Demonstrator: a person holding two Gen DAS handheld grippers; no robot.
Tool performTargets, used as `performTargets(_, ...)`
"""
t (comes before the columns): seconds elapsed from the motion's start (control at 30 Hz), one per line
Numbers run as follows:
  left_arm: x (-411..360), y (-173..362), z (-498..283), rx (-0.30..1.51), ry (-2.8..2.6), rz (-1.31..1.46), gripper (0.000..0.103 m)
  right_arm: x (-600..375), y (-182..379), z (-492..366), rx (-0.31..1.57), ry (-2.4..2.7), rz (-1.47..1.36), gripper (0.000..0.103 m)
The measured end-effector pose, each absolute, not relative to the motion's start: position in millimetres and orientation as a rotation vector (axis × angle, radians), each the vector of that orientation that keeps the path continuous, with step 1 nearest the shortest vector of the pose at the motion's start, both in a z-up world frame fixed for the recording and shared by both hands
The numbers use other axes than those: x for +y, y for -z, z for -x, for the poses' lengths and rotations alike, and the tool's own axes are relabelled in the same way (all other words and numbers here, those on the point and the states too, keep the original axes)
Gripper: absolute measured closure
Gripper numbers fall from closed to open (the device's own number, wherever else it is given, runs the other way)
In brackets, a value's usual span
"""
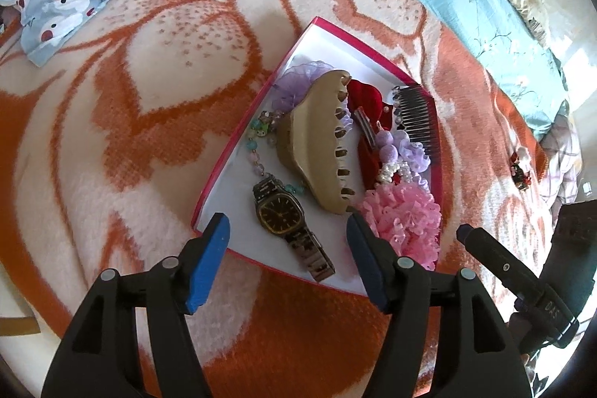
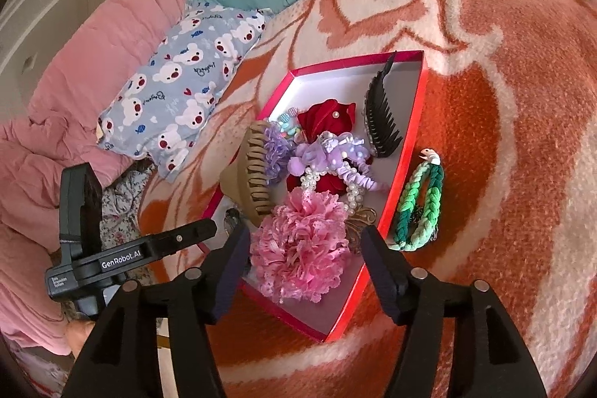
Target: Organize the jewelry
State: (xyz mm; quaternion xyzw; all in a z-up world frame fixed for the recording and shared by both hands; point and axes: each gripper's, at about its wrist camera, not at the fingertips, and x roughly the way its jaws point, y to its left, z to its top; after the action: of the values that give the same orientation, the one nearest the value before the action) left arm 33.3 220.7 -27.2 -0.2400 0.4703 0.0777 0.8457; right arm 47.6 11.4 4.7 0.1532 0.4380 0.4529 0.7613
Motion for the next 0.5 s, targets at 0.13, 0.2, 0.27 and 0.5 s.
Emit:
performTargets(0.13, 221, 23, -27, 0.983, -0.161, 0.514, 0.027, 8, -5, -47, 0.953, -0.981, -0.351, 0.033)
performTargets(0.2, 221, 19, -22, 0.971, -0.163, 0.507, 0.025, 6, -5, -47, 0.954, -0.976, -0.358, 0.03)
performTargets(0.27, 220, 16, -18, 0.968, -0.158, 0.508, 0.022, 4, -5, -47, 0.956, -0.971, -0.371, 0.026)
performTargets(0.5, 218, 5, -4, 0.948, -0.154, 0.504, 0.02, -9, -10, -49, 0.959, -0.988, -0.453, 0.014)
